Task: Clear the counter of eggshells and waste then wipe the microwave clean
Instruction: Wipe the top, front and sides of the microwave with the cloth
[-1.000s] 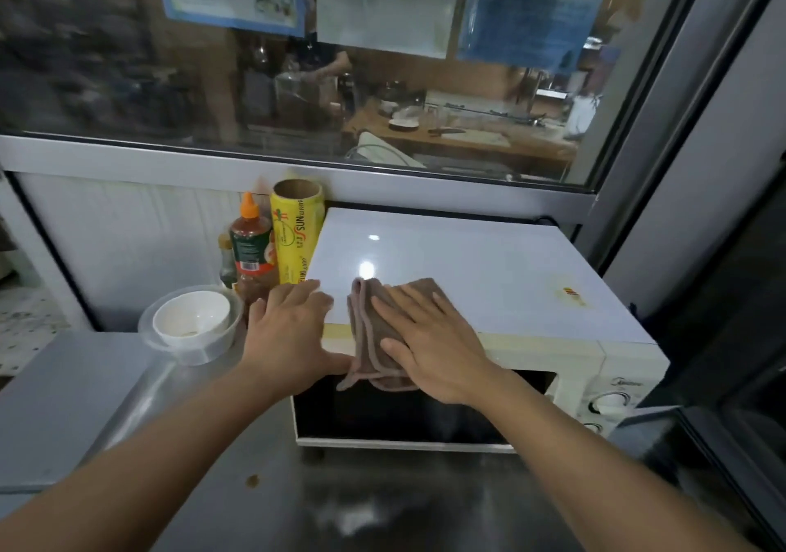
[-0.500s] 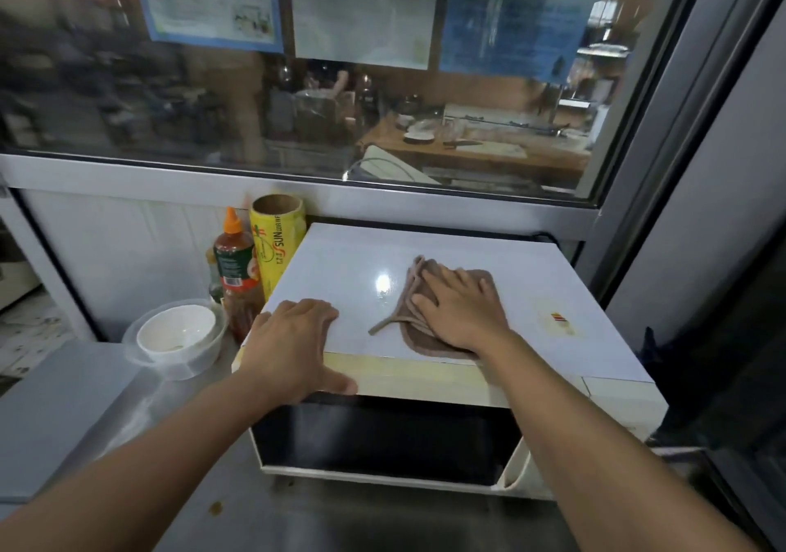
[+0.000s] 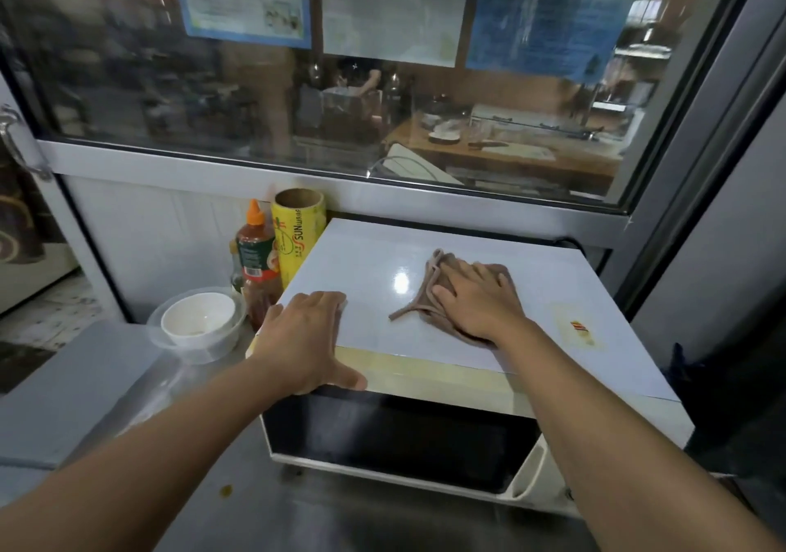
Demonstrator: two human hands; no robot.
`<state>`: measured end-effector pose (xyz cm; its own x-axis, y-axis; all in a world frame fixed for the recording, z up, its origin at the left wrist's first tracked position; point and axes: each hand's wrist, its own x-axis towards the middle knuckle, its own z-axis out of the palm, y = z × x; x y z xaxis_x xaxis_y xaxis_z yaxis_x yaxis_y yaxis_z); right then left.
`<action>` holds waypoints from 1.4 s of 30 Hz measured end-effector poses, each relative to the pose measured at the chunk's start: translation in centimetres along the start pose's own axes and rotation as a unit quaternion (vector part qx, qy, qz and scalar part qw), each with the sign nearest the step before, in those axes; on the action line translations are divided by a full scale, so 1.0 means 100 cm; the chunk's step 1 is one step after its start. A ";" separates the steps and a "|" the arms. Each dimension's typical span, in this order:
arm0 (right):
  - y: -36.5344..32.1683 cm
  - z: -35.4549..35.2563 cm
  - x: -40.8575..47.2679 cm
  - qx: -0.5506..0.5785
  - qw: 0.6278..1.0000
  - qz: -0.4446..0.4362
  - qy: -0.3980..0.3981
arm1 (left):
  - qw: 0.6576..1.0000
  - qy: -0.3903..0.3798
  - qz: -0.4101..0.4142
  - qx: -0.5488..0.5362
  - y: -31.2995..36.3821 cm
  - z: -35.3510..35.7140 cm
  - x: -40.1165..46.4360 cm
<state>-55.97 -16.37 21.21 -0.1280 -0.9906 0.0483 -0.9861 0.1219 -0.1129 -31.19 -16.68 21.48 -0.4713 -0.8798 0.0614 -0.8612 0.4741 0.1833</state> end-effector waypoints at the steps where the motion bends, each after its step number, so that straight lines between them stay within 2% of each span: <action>1: -0.011 0.003 0.001 0.004 1.000 -0.016 -0.008 | 1.000 -0.002 -0.001 0.001 0.001 -0.001 -0.001; 6: -0.035 0.009 -0.044 0.008 0.992 -0.122 -0.010 | 1.000 -0.025 -0.005 -0.016 0.005 -0.002 -0.006; 11: -0.001 0.009 -0.103 -0.030 0.991 -0.132 -0.008 | 0.999 -0.047 0.004 -0.005 0.029 -0.004 -0.012; 15: 0.052 0.001 -0.138 -0.047 0.996 -0.079 0.009 | 0.998 -0.049 0.041 -0.023 0.062 -0.001 -0.017; 19: 0.068 -0.001 -0.149 -0.048 0.998 -0.049 0.016 | 0.995 -0.052 0.057 -0.062 0.094 0.003 -0.021; 22: 0.067 -0.012 -0.148 0.125 0.992 -0.024 0.011 | 0.993 -0.017 0.045 -0.107 0.115 0.009 -0.024; 24: 0.075 -0.020 -0.153 0.217 0.971 0.040 0.089 | 0.992 0.020 0.030 -0.121 0.127 0.012 -0.022; 26: 0.088 -0.025 -0.159 0.184 0.960 0.134 0.162 | 0.993 0.042 0.019 -0.105 0.141 0.015 -0.018; 27: 0.094 -0.026 -0.162 0.154 0.956 0.183 0.171 | 0.995 0.046 0.013 -0.092 0.148 0.016 -0.016; 30: 0.104 -0.029 -0.166 0.076 0.952 0.266 0.129 | 0.997 0.053 -0.025 -0.060 0.172 0.022 -0.007; 34: 0.098 -0.031 -0.161 0.139 0.956 0.242 0.090 | 0.994 0.015 -0.094 -0.055 0.195 0.027 0.004; 38: 0.092 -0.033 -0.158 0.190 0.947 0.230 0.119 | 0.986 -0.006 -0.119 -0.113 0.205 0.022 0.003; 40: 0.095 -0.034 -0.161 0.240 0.934 0.231 0.132 | 0.974 0.000 -0.118 -0.192 0.201 0.017 0.000; 42: 0.099 -0.039 -0.166 0.351 0.895 0.239 0.138 | 0.934 -0.008 -0.127 -0.333 0.195 0.008 -0.002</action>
<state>-64.04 1.49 23.21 -0.6350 -0.7701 0.0602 -0.5142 0.3633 -0.7769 -48.01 -7.21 24.30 -0.2746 -0.9581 -0.0816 -0.6394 0.1186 0.7597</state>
